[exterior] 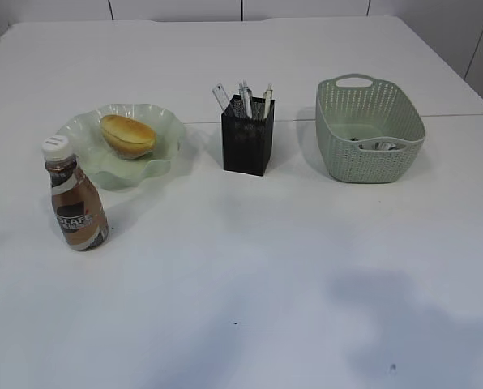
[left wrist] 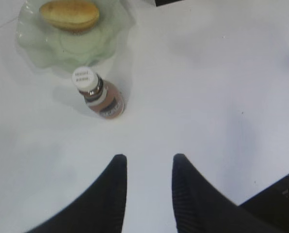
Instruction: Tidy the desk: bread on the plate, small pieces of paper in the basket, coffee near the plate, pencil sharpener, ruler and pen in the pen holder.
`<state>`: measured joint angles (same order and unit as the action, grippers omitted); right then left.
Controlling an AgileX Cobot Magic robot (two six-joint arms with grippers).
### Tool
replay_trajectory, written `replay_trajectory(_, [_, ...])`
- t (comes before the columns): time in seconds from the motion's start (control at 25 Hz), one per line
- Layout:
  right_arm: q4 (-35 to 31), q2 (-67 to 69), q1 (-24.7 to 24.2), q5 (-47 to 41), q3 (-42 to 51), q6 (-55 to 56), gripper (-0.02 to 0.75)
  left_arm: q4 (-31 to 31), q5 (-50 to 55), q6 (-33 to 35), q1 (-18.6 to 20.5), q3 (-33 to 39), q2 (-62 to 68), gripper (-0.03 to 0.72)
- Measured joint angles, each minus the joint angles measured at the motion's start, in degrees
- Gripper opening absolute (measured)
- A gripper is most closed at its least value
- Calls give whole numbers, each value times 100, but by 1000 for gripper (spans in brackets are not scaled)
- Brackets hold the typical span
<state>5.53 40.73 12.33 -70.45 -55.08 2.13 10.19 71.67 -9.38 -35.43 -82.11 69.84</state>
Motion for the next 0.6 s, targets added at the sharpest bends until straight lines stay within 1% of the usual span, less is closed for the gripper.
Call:
replay_trajectory(0.2, [-105,-704,0,-163,0,-10,280,-127,18,0,0,1389,-1517,217])
replay_trajectory(0.24, [-105,-704,0,-163,0,-10,280,-154,18,0,0,1598,-1849,217])
replay_trajectory(0.4, [-240,-1551,0,-193,30,-10,280,-219,-16,0,0,2419,-3098,217])
replay_trajectory(0.6, [-323,-2488,0,-205,670,-34,280,-372,-16,0,0,3348,-4412,217])
